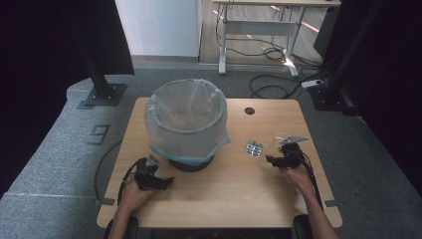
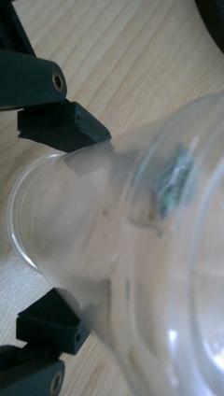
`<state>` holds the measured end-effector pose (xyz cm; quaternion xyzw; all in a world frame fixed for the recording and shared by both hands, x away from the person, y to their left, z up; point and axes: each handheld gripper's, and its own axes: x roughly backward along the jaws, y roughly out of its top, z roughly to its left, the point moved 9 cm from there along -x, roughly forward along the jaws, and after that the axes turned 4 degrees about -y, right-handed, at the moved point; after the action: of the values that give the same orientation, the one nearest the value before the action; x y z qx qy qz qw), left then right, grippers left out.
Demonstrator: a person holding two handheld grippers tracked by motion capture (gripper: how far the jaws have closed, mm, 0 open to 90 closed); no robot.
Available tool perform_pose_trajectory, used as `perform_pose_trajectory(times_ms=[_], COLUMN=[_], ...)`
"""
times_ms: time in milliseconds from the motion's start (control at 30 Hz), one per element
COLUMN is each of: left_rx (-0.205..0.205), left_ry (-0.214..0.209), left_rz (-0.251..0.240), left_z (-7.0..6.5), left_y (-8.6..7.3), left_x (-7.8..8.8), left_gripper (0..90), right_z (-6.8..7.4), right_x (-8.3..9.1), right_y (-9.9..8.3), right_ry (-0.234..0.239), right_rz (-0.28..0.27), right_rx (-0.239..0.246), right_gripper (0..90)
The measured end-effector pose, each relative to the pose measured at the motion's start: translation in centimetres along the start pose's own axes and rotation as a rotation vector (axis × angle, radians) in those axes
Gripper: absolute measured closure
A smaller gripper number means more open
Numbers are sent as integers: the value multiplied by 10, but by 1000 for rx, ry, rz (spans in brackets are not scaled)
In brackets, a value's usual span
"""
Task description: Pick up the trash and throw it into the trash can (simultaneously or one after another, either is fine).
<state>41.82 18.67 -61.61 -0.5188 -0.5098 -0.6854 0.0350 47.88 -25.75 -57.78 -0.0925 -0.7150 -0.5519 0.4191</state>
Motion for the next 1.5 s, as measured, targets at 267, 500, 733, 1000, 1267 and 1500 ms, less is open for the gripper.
perform_pose_trajectory(times_ms=[267,500,733,1000,1267,1500], left_rx=[1,1,1,1,1,2], left_ry=[-1,-1,-1,-1,1,0], left_rz=[0,0,1,1,-1,-1], left_z=[0,0,0,0,0,0], left_y=[0,0,0,0,0,0], left_x=[0,0,0,0,0,0], left_gripper=[0,0,0,0,0,0], right_z=[8,18,20,29,34,41], right_x=[17,30,41,51,63,73], right_y=[20,37,51,66,84,99], right_ry=[27,49,56,86,102,124], right_rz=[-24,-39,-48,-57,-71,-81], right_rx=[24,50,67,94,113,132], right_gripper=[285,286,286,286,287,288])
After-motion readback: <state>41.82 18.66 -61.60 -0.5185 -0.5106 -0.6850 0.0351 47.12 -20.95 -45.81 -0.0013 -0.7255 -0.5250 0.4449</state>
